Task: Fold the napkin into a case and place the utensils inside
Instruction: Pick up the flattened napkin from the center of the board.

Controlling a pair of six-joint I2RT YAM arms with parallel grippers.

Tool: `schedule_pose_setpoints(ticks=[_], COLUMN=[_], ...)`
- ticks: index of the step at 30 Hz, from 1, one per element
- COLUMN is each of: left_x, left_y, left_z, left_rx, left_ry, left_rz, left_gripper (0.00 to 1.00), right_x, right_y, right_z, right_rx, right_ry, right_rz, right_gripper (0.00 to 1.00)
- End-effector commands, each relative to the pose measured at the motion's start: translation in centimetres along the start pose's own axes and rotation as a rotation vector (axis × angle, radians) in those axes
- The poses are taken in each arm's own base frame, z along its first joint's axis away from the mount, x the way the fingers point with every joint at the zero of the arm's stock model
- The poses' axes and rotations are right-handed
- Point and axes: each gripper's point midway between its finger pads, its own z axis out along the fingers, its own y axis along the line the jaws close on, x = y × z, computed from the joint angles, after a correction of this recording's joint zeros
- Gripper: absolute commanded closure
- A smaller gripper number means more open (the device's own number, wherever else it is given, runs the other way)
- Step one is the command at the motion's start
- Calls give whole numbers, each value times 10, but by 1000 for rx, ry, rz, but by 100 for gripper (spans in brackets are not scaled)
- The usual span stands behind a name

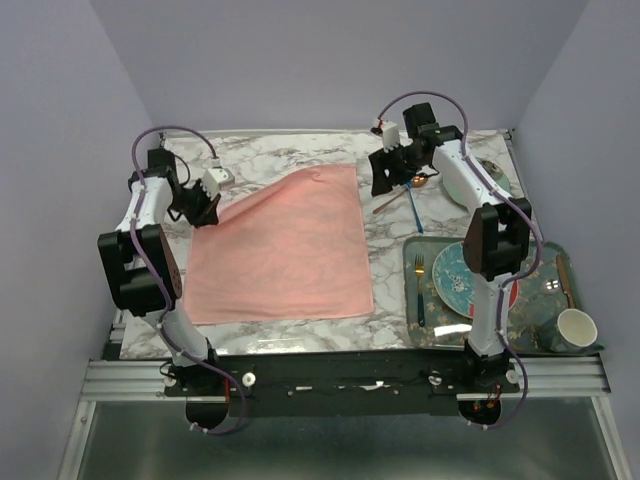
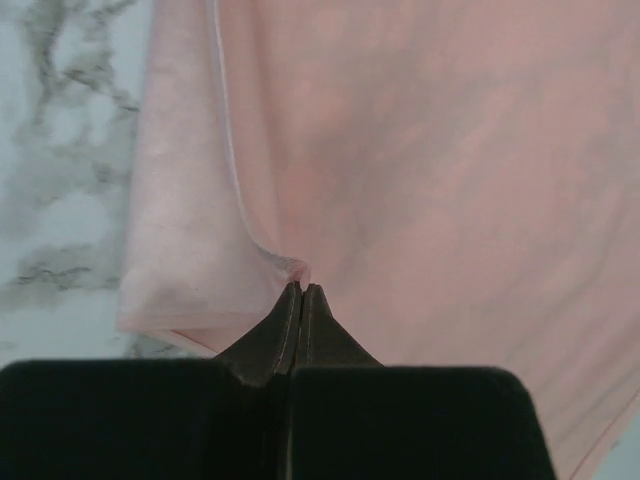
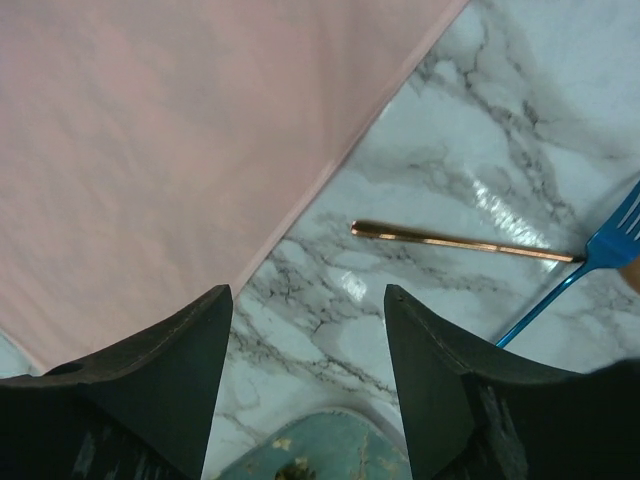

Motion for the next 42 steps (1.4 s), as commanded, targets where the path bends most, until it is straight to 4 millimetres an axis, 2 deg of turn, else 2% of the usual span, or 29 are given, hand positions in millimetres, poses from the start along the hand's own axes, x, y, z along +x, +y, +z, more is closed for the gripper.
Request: schedule_pose_setpoints(ticks=[1, 2, 3, 4, 6, 7, 9, 13, 15, 19, 20, 21, 23, 24, 26, 27, 28, 30, 31, 33, 34, 38, 40, 42], left_x=[52, 62, 76, 87, 102, 106, 114, 116, 111, 107, 106, 107, 107, 109, 110, 111, 111, 110, 108, 108, 108, 110, 111, 112], left_y=[-59, -62, -78, -81, -92, -95, -100, -100, -97, -97, -96, -96, -96, -97, -98, -98, -99, -98, -98, -97, -97, -96, -96, -96], left_z=[-21, -25, -29, -33, -38, -39, -39, -39, -40, -40, -41, -39, -40, -39, -38, -37, -37, -37, -37, -37, -37, -37, -38, -38], left_rx=[66, 62, 71, 62, 42, 36, 21, -23, -60, -72, -77, -69, -61, -54, -48, -47, -43, -47, -48, -48, -50, -49, -45, -41], left_ry=[132, 151, 169, 207, 219, 216, 219, 208, 184, 162, 161, 164, 169, 171, 174, 175, 173, 168, 166, 166, 166, 176, 182, 186], left_rz=[185, 236, 247, 277, 315, 318, 326, 324, 344, 363, 359, 352, 359, 358, 363, 365, 361, 348, 346, 336, 330, 320, 318, 313], left_gripper=[100, 100, 100, 100, 100, 100, 100, 100, 100, 100, 100, 100, 100, 100, 100, 100, 100, 100, 100, 100, 100, 100, 100, 100], right_x=[32, 37, 46, 53, 57, 66, 70, 69, 58, 19, 17, -5, -29, -42, -64, -59, -83, -93, -97, -101, -99, -97, -102, -103], right_y=[20, 22, 27, 29, 35, 39, 42, 46, 45, 36, 32, 31, 26, 21, 12, 6, 9, 11, 12, 13, 15, 28, 36, 36], right_z=[-30, -32, -36, -36, -42, -38, -37, -27, -23, -13, -2, -6, 2, 14, 27, 51, 47, 61, 75, 87, 100, 122, 129, 138], right_rx=[-58, -64, -69, -74, -83, -103, -113, -154, -157, -160, -169, -168, -178, -167, -127, -131, -149, -202, -249, -292, -304, -370, -395, -399], right_ry=[73, 83, 96, 106, 99, 110, 109, 101, 77, -16, -19, -69, -130, -145, -191, -163, -220, -231, -244, -245, -245, -231, -242, -247], right_rz=[-26, -27, -35, -31, -33, -20, -2, 45, 73, 105, 126, 145, 171, 272, 336, 435, 434, 546, 574, 678, 681, 701, 705, 733], right_gripper=[31, 31, 31, 32, 32, 33, 35, 40, 40, 38, 37, 36, 34, 34, 33, 33, 33, 33, 33, 33, 32, 30, 30, 29])
